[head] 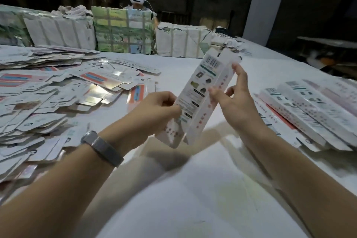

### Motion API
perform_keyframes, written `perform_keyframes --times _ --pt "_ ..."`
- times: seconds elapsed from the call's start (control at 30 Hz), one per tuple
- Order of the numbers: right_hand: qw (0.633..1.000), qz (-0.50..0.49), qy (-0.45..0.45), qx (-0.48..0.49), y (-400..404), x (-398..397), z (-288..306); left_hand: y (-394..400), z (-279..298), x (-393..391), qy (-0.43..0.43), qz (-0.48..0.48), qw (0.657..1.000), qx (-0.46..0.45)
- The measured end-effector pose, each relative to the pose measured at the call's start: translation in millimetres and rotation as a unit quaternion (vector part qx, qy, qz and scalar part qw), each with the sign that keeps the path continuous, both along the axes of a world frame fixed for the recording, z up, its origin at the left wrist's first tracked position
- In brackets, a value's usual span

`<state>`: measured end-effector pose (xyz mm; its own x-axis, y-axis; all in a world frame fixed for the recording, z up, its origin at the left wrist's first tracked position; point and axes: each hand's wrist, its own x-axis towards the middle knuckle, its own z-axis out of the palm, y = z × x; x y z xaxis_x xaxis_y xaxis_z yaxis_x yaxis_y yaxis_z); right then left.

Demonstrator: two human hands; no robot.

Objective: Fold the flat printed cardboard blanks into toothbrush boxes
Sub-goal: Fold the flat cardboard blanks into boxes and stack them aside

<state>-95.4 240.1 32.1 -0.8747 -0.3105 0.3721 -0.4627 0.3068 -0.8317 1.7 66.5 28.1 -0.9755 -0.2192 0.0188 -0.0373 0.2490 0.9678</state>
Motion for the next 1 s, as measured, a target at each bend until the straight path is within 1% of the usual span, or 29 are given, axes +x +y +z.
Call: perform_keyframes --times 0.07,0.13,0.2,0.27,0.33,0.37,0.43,0.47,0.5,0.57,0.67,0.9,0.93,1.0 --pt "0.999 0.010 -0.011 -0.036 1.4 0.0 2.2 2.0 -3.6 0.4 -0.035 -0.079 0.996 0.014" --pt "0.996 0.042 -0.025 -0.078 0.4 4.0 1.4 6.5 -5.2 3.6 -0.077 -0.163 0.983 0.031" --pt "0.993 0.065 -0.019 -0.097 -2.0 8.6 0.6 13.1 -5.3 6.0 -0.072 -0.214 0.972 0.069" --pt "0.992 0.073 0.001 -0.107 -3.2 11.6 1.6 19.3 -6.4 7.1 -0.034 -0.205 0.972 0.108" --pt "0.991 0.071 0.016 -0.109 -2.3 13.3 4.0 25.2 -6.8 8.9 -0.007 -0.192 0.965 0.175" --pt "0.992 0.070 0.025 -0.102 -1.6 14.0 5.2 28.3 -6.4 10.3 -0.002 -0.199 0.955 0.221" --pt "0.995 0.067 0.041 -0.067 -1.0 14.8 5.5 33.1 -3.0 13.1 -0.010 -0.224 0.919 0.324" --pt "0.996 0.064 0.048 -0.040 -1.2 14.9 4.6 35.6 -1.3 13.8 -0.020 -0.231 0.902 0.364" --pt "0.997 0.061 0.054 -0.011 -1.9 14.9 3.3 37.6 -1.1 13.6 -0.025 -0.227 0.896 0.381" --pt "0.996 0.051 0.066 0.036 -3.5 14.7 0.9 40.0 -4.3 10.7 -0.021 -0.181 0.912 0.368" --pt "0.993 0.035 0.083 0.071 -2.7 12.1 1.3 39.2 -6.3 8.5 -0.005 -0.125 0.930 0.346" --pt "0.975 -0.030 0.174 0.137 3.0 4.9 1.5 38.6 -5.8 7.2 0.058 -0.099 0.943 0.311" --pt "0.973 -0.033 0.181 0.138 2.3 4.9 0.9 37.5 -5.5 6.9 0.066 -0.104 0.942 0.314" --pt "0.981 -0.014 0.173 0.091 0.7 6.6 1.4 35.3 -6.5 6.8 0.078 -0.113 0.937 0.321"
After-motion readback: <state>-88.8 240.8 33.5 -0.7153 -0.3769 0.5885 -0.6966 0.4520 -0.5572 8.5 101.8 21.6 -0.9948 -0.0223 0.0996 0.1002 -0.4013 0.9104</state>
